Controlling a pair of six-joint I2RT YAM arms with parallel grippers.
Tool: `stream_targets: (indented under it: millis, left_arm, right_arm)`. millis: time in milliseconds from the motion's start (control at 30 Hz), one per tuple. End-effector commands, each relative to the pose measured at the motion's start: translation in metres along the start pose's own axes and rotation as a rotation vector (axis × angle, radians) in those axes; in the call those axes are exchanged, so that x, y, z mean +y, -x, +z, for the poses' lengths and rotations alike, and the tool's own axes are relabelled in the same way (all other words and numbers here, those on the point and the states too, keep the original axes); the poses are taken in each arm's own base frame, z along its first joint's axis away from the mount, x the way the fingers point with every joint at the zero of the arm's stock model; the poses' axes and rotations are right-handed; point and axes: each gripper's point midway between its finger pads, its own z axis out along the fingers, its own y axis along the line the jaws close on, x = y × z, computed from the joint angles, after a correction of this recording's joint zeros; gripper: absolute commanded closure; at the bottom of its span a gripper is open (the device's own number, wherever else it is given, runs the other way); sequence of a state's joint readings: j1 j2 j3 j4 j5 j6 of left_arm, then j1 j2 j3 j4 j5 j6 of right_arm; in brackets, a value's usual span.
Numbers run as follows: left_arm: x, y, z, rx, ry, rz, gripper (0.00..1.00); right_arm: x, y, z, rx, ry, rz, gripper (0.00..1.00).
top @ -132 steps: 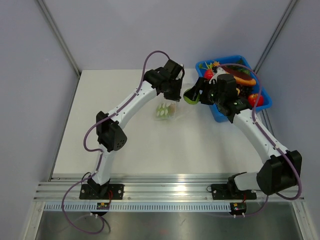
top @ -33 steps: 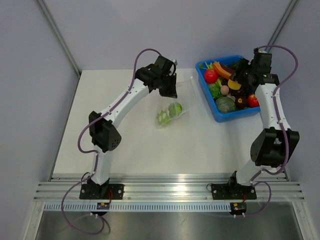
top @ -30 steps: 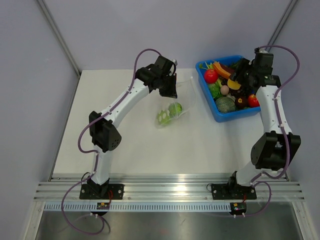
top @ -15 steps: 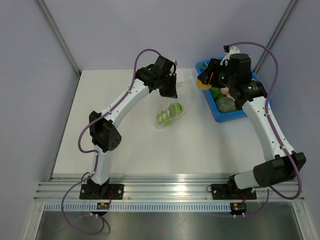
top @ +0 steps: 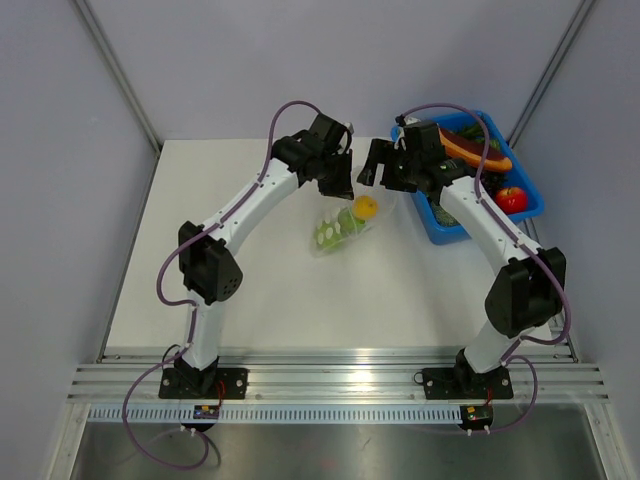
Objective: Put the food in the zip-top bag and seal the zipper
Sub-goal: Place the fake fruit in the zipper food storage bag, then pick up the fake vegetable from the bin.
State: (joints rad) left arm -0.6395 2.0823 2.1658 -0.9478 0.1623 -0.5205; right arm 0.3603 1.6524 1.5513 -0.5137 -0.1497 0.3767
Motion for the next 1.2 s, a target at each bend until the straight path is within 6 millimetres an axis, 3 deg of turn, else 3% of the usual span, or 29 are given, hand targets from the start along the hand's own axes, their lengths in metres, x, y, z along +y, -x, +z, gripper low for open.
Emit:
stream_targets:
  millis: [0,133,200,233,300,400,433,500,567,667,733,833,1033,1167]
  left_arm:
    - [-0.014,0.017,-0.03,-0.065,-0.07,0.019,1.0]
    - [-0.01,0.017,-0.03,-0.066,-0.065,0.015,1.0]
    - [-0.006,0.017,-0.03,-0.065,-0.059,0.013,1.0]
    - [-0.005,0.017,-0.03,-0.066,-0.059,0.012,1.0]
    - [-0.001,0.017,-0.03,-0.064,-0.054,0.007,1.0]
    - [0.004,0.017,-0.032,-0.067,-0.047,0.008,1.0]
    - [0.005,0.017,-0.033,-0.068,-0.047,0.006,1.0]
    - [0.007,0.016,-0.034,-0.067,-0.046,0.007,1.0]
    - [0.007,0.018,-0.037,-0.074,-0.048,0.012,1.0]
    - [0.005,0.018,-0.041,-0.079,-0.054,0.015,1.0]
    - [0.005,0.018,-0.042,-0.079,-0.054,0.015,1.0]
    - [0.005,0.016,-0.041,-0.074,-0.06,0.012,1.0]
    - [0.005,0.013,-0.042,-0.07,-0.063,0.016,1.0]
    - [0.006,0.014,-0.043,-0.07,-0.054,0.024,1.0]
  right_arm:
    - [0.019,0.032,-0.012,-0.1,0.035,-0.012,0.08]
    - [0.015,0.045,-0.027,-0.153,-0.009,-0.031,0.07]
    - [0.005,0.055,-0.038,-0.202,-0.071,-0.053,0.14]
    - [-0.005,0.058,-0.042,-0.219,-0.123,-0.06,0.18]
    - [-0.021,0.066,-0.052,-0.257,-0.199,-0.063,0.36]
    - [-0.051,0.072,-0.059,-0.262,-0.25,-0.031,0.49]
    - [-0.071,0.073,-0.06,-0.262,-0.28,0.001,0.5]
    - [-0.087,0.072,-0.06,-0.258,-0.288,0.026,0.51]
    - [-0.115,0.073,-0.061,-0.259,-0.329,0.064,0.52]
    - [-0.152,0.071,-0.053,-0.229,-0.391,0.1,0.43]
    - [-0.166,0.068,-0.04,-0.197,-0.4,0.109,0.24]
    - [-0.189,0.062,-0.017,-0.141,-0.433,0.118,0.2]
    - [-0.209,0.066,0.002,-0.112,-0.464,0.117,0.21]
    - [-0.194,0.077,0.012,-0.13,-0.369,0.118,0.14]
